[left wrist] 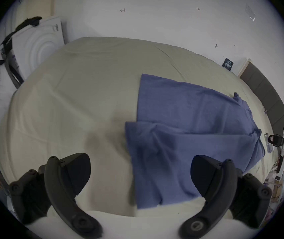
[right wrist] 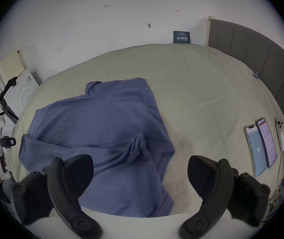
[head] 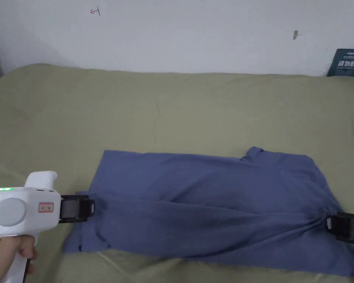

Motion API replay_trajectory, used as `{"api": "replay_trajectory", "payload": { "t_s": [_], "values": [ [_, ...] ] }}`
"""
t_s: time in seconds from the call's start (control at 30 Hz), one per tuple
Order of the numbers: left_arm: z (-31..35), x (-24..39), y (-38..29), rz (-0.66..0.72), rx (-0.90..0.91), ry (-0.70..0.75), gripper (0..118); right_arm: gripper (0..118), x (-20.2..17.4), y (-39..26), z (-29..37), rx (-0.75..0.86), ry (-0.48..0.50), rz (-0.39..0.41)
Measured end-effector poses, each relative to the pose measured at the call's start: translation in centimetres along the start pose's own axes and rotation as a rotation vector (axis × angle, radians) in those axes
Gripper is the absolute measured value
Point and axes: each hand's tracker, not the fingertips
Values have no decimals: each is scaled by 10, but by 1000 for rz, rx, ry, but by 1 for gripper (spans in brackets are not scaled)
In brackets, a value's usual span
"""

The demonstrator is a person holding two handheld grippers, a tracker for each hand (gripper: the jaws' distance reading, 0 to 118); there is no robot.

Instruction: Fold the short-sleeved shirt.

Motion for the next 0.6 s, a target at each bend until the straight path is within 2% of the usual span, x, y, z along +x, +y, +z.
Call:
{"api": "replay_trajectory", "payload": {
  "t_s": [0.03, 0.07, 0.1, 0.13, 0.17, 0.2, 0.27, 0.37, 0.4, 0.43, 0.47, 0.5, 0.53, 0.6],
  "values": [
    [6, -1, -8, -12, 3, -6, 92, 106, -1, -9, 2, 3, -1, 5],
    [19, 4, -10, -21, 16, 3, 48, 82, -3, -16, 7, -6, -8, 24],
    [26, 6, -18, -24, 37, 22, 48, 71, -5, -24, 12, 11, -18, 52],
    [28, 8, -23, -30, 27, 23, 33, 59, -6, -31, 17, 31, -26, 75],
    [28, 9, -29, -26, 27, 24, 5, 29, -7, -37, 19, 37, -38, 81],
    [29, 5, -37, -17, 28, 23, 0, 2, -9, -41, 20, 29, -57, 75],
    [30, 7, -44, 5, 5, -10, 0, 2, -5, -41, 28, 47, -17, 48],
    [21, 12, -48, 14, 0, -15, 0, 2, -5, -42, 35, 49, -19, 24],
    [17, 13, -46, 18, -9, -21, 3, 2, -2, -47, 35, 65, -13, 24],
    [12, 14, -44, 14, -23, -27, 23, 2, -1, -50, 36, 59, -13, 30],
    [13, 20, -45, 14, -22, -23, 60, 2, -1, -50, 37, 55, -16, 33],
    [9, 21, -44, 23, -37, -20, 91, 2, 0, -50, 39, 53, -14, 35],
    [5, 22, -43, 33, -44, -22, 113, 2, 1, -52, 34, 44, -8, 39],
    [1, 23, -42, 38, -37, -18, 118, 2, 2, -52, 34, 45, 1, 38]
  ]
}}
